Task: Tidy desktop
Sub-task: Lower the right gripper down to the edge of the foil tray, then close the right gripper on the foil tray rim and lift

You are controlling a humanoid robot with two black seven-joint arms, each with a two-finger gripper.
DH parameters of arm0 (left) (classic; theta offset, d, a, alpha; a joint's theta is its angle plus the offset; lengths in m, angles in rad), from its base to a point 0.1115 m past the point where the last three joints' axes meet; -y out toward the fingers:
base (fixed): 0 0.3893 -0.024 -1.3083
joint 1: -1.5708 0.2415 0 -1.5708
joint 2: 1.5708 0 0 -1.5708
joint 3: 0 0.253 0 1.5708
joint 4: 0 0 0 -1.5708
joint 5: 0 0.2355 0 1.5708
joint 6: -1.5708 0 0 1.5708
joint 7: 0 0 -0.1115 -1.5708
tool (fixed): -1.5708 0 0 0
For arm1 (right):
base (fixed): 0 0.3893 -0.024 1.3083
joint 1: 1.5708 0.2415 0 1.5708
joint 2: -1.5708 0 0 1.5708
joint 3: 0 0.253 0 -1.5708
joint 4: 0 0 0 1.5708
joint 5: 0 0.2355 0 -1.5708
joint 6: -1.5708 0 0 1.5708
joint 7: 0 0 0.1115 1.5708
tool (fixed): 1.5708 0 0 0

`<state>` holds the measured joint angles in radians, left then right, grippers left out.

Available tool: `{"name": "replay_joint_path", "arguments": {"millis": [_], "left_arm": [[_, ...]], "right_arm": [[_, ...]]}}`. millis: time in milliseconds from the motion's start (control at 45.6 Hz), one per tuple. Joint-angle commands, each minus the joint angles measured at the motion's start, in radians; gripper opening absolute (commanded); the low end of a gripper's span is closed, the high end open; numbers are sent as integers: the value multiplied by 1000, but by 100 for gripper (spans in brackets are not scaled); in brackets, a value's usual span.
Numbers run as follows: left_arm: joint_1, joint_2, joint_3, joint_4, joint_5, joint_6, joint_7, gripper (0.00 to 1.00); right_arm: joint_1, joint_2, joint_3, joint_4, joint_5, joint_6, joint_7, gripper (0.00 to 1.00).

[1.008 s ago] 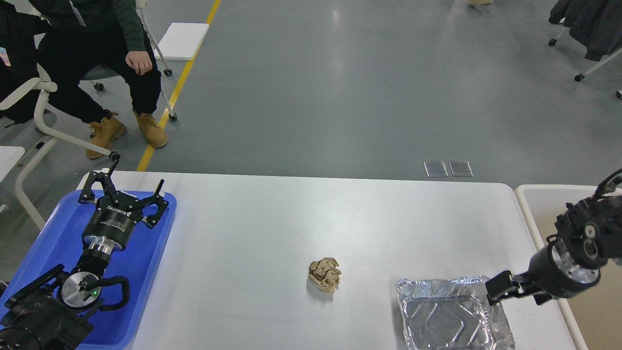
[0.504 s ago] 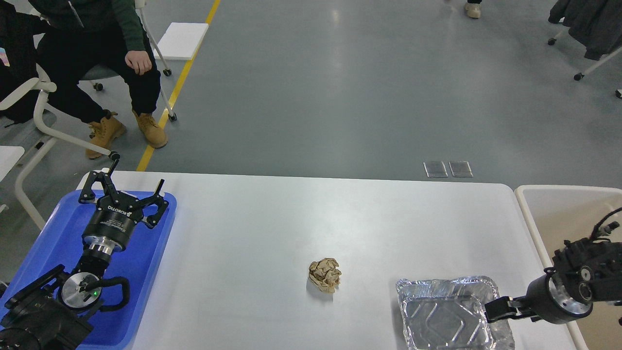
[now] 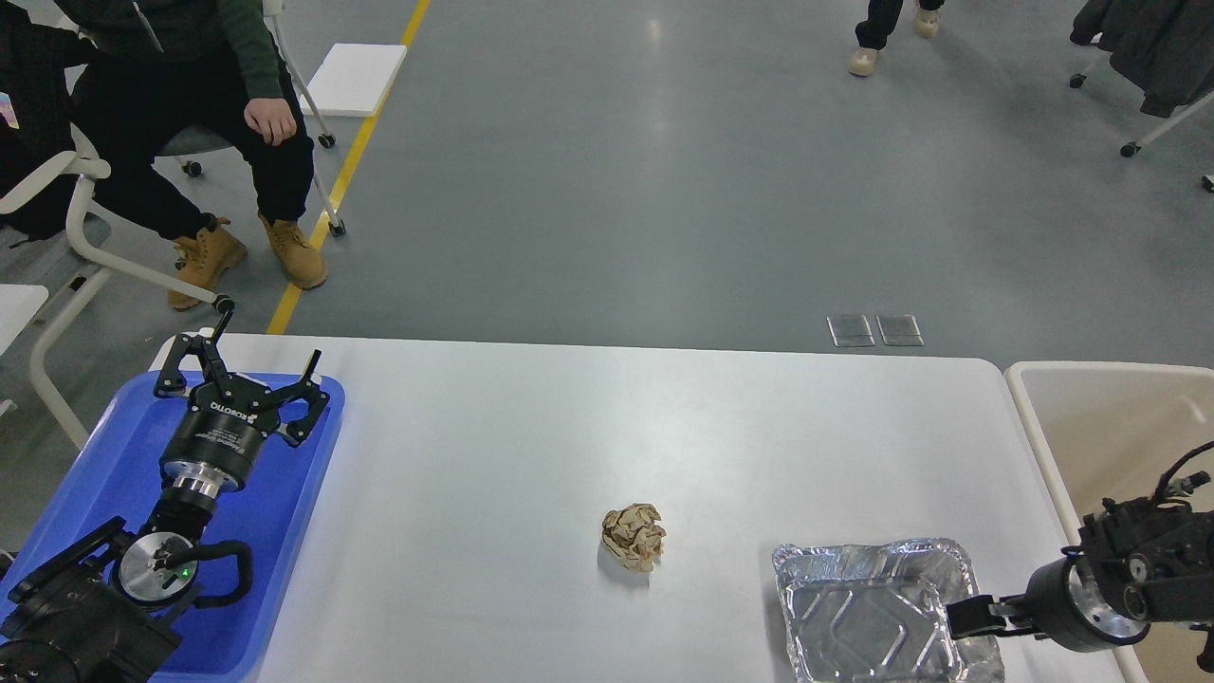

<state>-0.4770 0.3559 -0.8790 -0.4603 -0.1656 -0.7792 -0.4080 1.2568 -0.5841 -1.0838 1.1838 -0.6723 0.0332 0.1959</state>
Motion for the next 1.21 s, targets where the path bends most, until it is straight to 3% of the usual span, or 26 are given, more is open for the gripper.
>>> {"name": "replay_joint_path", "arguments": {"millis": [0, 66, 153, 241, 351, 438, 745, 1183], "left_arm": [[0, 0, 0, 0, 0, 0, 0, 99], [0, 0, 0, 0, 0, 0, 0, 99], [0, 0, 0, 0, 0, 0, 0, 99], [0, 0, 0, 0, 0, 0, 0, 99], [0, 0, 0, 0, 0, 0, 0, 99], [0, 0, 0, -1, 0, 0, 0, 99], [0, 0, 0, -1, 0, 0, 0, 99], [0, 0, 0, 0, 0, 0, 0, 99]], "right_arm": [[-37, 21, 25, -29, -1, -24, 2, 94], [-42, 30, 27, -32, -1, -29, 4, 86], [-45, 33, 28, -33, -1, -30, 5, 82], [-47, 38, 28, -39, -3, -32, 7, 70], [-48, 55, 22, -47, -6, -33, 8, 36], [-43, 66, 18, -52, -6, -32, 8, 2], [-28, 58, 15, -50, -53, -35, 16, 0], [150, 0, -93, -3, -50, 1, 96, 0]]}}
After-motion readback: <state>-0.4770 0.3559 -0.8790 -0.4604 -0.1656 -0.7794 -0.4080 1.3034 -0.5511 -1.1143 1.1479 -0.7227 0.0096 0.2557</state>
